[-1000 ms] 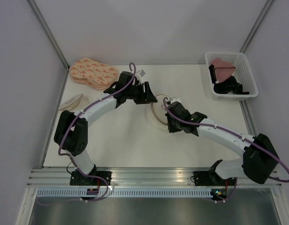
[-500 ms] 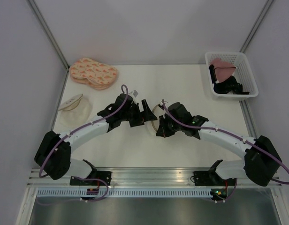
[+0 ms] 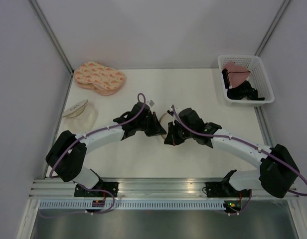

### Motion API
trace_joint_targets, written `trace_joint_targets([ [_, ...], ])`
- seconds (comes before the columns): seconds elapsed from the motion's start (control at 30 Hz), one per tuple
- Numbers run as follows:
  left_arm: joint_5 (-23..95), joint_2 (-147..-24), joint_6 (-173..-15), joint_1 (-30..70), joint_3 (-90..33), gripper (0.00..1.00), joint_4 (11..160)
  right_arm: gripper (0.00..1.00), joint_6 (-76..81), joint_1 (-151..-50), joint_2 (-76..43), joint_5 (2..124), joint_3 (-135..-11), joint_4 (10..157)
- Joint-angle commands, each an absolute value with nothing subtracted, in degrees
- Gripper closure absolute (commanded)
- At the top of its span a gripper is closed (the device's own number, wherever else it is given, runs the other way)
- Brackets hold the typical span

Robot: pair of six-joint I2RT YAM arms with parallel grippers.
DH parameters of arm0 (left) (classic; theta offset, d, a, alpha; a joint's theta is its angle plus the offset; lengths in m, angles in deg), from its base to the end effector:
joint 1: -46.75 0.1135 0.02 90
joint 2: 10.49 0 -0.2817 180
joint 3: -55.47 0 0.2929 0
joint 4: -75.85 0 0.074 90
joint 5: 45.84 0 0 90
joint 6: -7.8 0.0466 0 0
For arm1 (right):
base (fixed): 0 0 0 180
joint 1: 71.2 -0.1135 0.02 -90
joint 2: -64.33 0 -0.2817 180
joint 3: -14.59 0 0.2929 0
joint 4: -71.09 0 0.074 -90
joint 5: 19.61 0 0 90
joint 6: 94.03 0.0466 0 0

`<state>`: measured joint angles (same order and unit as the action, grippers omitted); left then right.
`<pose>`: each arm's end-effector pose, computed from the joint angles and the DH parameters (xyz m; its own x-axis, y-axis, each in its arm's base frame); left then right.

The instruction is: Unzip the laundry bag and remove the bra

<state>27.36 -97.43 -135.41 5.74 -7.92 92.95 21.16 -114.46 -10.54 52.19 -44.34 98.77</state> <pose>0.2654 -0.2487 0.2005 -0.9300 -0.2073 -0.3036 0.0816 0.6888 -0.7204 0.2185 0.2256 0.2234 -0.8018 -0.1993 -0.5634 -0.5243 0.6870 0.5031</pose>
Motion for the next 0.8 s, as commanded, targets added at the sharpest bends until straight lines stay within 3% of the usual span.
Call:
trace_joint_targets([
  [0.0,29.0,-96.7,-135.1,5.6,-8.6,0.98,90.7,0.99,20.2,-114.4,-8.4,51.1,-44.3,98.2],
  [0.23,28.7,-96.7,-133.9,8.2,-9.9,0.98,90.7,1.0,18.7,-114.5,-10.0,51.1,-43.3,106.2],
  [0.47,25.4,-96.0,-131.8,11.0,-10.1,0.98,91.1,1.0,21.2,-114.5,-12.5,66.2,-42.9,115.5],
  [0.77,15.1,-100.1,-123.4,12.0,-13.3,0.98,94.2,1.0,24.1,-113.3,-19.4,88.0,-48.8,115.1],
])
